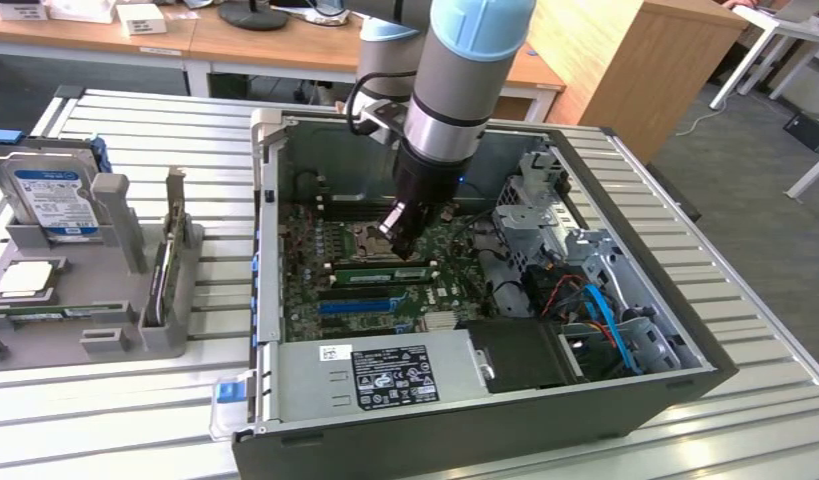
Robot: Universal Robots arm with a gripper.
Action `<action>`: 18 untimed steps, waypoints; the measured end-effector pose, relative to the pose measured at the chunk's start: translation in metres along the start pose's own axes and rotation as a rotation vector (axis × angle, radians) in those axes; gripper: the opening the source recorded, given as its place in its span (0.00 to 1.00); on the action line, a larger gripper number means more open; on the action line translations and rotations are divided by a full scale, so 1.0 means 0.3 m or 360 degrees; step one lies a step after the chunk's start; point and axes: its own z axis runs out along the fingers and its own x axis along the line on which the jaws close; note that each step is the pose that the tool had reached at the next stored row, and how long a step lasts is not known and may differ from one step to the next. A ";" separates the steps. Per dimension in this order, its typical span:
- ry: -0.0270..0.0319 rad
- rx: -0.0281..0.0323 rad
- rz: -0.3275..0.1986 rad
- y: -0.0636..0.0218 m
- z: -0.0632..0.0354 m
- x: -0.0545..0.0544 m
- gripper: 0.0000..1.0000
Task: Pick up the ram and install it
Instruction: 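Press down the ram until it locks into place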
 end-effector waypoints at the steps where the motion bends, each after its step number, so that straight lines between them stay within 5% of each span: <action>1: -0.00008 0.00007 0.0019 0.000 0.000 0.000 0.11; 18: -0.00184 0.00134 0.0400 0.000 0.001 0.000 0.11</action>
